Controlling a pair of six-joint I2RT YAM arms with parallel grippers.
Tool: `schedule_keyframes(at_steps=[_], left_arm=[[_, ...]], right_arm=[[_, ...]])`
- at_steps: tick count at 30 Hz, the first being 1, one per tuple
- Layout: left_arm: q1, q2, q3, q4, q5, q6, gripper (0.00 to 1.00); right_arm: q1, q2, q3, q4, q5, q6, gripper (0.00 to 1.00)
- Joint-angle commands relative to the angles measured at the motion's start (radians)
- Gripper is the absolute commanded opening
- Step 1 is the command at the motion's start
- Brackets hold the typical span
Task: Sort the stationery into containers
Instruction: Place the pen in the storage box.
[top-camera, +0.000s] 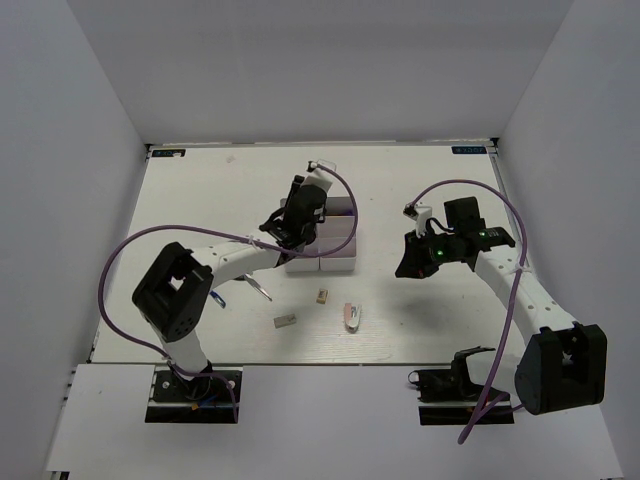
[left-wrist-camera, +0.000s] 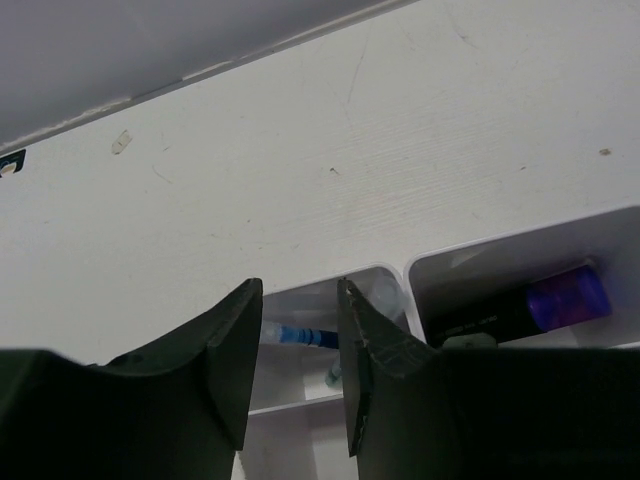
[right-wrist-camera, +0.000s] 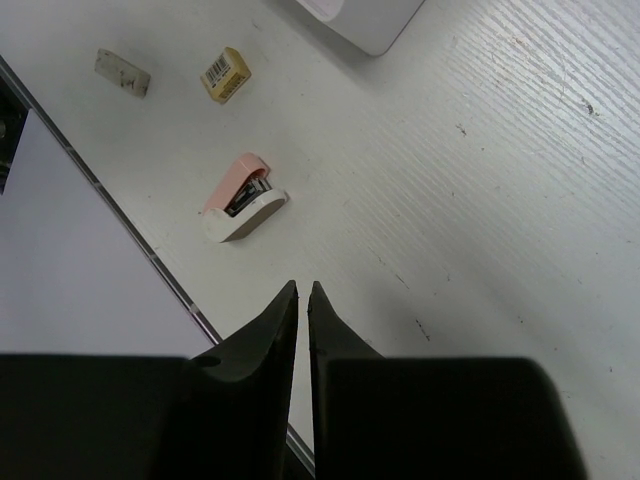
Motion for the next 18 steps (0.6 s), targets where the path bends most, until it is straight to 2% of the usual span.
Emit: schedule_keyframes(at_steps=[1,8,10,12,13,14,15,16,17,18], left_arm=[[-0.006,-0.058,-0.017,-0.001,-0.014,-0.024,0.47],[-0.026,-0.116,-0.038,0.005,-0.028,-0.024,0.48],[-0.045,-0.165,-0.055,0.01,-0.04,-0.027,0.42],[-0.061,-0.199,-0.063,-0.012,-0.061,-0.036,0.29],[-0.076,-0.26,-0.064,-0.028,-0.089,-0.055,0.14],[-0.075,-0.277,-0.048,-0.202,-0.109,-0.141,0.06],[-0.072,-0.295,-0.022,-0.331,-0.146,-0.212,0.0],[-0.044,-0.334,0.073,-0.46,-0.138,-0.388,0.0],[0.005,-0.351,0.084,-0.762,-0.119,-0.556,0.0],[0.07,-0.393,0.066,-0.824,0.009,-0.622,0.0]], right_arm=[[-0.004,-0.018,0.001,0.006,-0.022,-0.008,0.12],[-0.004,-0.018,-0.001,0.006,-0.025,-0.008,0.12],[-0.006,-0.019,-0.001,0.004,-0.025,-0.01,0.12],[-0.006,-0.019,0.002,0.004,-0.023,-0.013,0.12],[-0.007,-0.018,-0.002,0.004,-0.022,-0.013,0.09],[-0.009,-0.022,-0.002,0.004,-0.017,-0.014,0.0],[-0.008,-0.024,-0.004,0.012,-0.009,-0.013,0.0],[-0.006,-0.028,-0.004,0.009,0.004,-0.016,0.0],[-0.003,-0.033,-0.005,0.012,0.009,-0.014,0.0],[0.0,-0.037,-0.007,0.015,0.012,-0.02,0.0]])
